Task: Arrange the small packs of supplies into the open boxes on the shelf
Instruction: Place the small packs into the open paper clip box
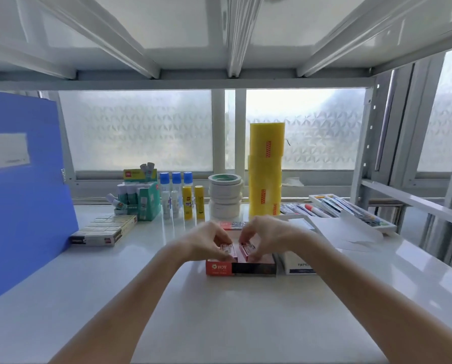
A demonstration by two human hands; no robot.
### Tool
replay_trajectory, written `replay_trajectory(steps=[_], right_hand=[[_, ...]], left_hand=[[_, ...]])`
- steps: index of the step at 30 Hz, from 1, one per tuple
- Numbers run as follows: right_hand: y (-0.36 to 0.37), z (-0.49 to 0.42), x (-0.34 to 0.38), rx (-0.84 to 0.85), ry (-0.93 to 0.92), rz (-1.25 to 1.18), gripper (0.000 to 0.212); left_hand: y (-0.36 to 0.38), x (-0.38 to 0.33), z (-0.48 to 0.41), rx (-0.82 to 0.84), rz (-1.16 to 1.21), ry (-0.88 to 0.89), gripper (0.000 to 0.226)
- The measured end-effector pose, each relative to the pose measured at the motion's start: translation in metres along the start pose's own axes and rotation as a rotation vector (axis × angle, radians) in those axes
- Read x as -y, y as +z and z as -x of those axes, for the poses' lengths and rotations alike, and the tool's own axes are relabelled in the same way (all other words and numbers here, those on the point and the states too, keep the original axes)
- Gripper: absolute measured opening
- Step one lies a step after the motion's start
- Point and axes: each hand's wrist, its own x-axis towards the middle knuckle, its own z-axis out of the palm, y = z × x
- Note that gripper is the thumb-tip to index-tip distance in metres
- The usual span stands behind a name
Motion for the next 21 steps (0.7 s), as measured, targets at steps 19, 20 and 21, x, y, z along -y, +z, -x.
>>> replay_trajectory(steps=[19, 20, 21], right_hand=[[0.013, -0.002, -0.004, -0.138, -0.092, -0.036, 0.045], [0.013, -0.002, -0.004, -0.137, -0.09, -0.042, 0.046], [0.013, -0.002, -0.004, -0.136, -0.088, -0.046, 0.046]], left_hand=[[0.006, 0.013, -0.004, -0.008, 0.09, 0.063, 0.056], [0.007, 0.013, -0.004, -0.004, 0.093, 0.065, 0.056], [0.007, 0.013, -0.004, -0.001, 0.1, 0.065, 0.056]])
